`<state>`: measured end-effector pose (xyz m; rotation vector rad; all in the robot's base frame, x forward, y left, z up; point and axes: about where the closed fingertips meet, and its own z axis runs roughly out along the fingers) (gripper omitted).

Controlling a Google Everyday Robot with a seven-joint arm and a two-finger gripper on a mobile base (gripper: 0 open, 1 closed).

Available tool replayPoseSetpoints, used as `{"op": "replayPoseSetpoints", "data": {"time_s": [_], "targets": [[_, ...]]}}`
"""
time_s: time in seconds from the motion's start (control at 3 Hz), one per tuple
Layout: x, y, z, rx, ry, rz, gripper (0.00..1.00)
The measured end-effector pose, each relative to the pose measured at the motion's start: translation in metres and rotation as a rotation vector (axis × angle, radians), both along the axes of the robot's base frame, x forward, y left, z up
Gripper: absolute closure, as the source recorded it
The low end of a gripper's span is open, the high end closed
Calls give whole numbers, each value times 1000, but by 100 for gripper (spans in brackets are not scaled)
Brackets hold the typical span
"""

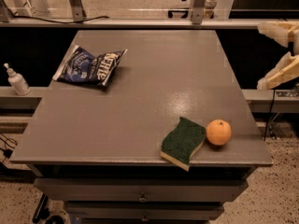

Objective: Move orange near sponge

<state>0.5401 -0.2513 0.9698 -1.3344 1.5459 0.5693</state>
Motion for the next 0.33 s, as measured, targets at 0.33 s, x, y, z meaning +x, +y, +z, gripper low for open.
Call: {"op": "replayPoseSetpoints", "data": {"time_s": [0.33], "targets": [[0,3,0,6,8,0,0]]}}
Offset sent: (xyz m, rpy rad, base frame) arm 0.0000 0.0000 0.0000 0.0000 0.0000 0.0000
